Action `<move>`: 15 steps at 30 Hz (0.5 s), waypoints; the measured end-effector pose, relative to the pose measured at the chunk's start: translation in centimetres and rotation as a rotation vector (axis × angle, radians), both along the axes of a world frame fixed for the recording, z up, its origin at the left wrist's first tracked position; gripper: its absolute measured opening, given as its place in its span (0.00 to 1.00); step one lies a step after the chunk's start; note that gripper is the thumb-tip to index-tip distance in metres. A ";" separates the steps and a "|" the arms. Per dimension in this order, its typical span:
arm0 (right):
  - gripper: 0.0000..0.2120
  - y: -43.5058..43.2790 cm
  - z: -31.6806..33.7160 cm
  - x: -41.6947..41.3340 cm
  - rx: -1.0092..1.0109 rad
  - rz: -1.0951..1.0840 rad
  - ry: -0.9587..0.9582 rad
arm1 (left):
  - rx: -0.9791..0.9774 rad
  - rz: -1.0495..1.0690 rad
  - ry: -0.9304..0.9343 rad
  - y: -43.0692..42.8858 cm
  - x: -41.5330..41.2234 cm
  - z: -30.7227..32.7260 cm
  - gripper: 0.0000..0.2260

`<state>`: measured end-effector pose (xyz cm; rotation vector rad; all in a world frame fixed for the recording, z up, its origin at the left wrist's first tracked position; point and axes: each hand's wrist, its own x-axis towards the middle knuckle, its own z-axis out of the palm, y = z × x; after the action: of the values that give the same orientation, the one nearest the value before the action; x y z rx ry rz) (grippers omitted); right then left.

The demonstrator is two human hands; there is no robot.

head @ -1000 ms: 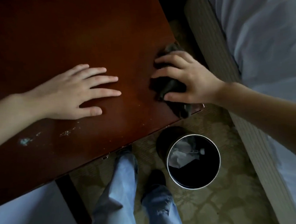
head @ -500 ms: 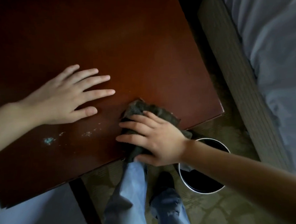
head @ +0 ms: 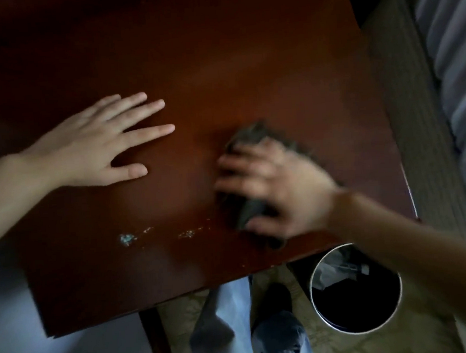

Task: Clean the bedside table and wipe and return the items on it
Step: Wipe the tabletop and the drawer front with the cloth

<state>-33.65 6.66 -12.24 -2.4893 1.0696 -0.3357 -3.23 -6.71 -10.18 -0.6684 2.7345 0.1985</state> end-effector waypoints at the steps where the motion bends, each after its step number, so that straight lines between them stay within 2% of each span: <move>1: 0.31 1.3 -0.2 3.0 -0.004 0.105 -0.019 | -0.005 -0.012 0.001 -0.2 0.3 -0.1 0.29; 4: 0.29 3.4 -0.4 7.1 0.050 0.419 -0.056 | -0.017 -0.042 0.026 -0.8 0.2 0.0 0.29; 6: 0.27 1.4 -0.5 5.1 0.078 0.495 -0.058 | -0.029 -0.065 0.033 -1.1 -0.2 0.2 0.30; 8: 0.28 -2.5 -0.2 1.6 0.068 0.432 0.010 | -0.034 -0.080 0.034 -1.7 -0.3 0.3 0.31; 12: 0.29 -12.5 0.6 -4.5 -0.029 0.147 0.126 | -0.071 -0.062 0.060 -3.1 0.7 0.1 0.35; 15: 0.31 -15.0 0.2 -1.8 -0.103 0.001 0.162 | -0.096 -0.006 0.047 -4.0 2.2 0.3 0.33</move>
<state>-35.42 -8.35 -11.99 -2.6464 1.1403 -0.1962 -0.98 -10.75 -9.84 -0.6894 2.8057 0.0833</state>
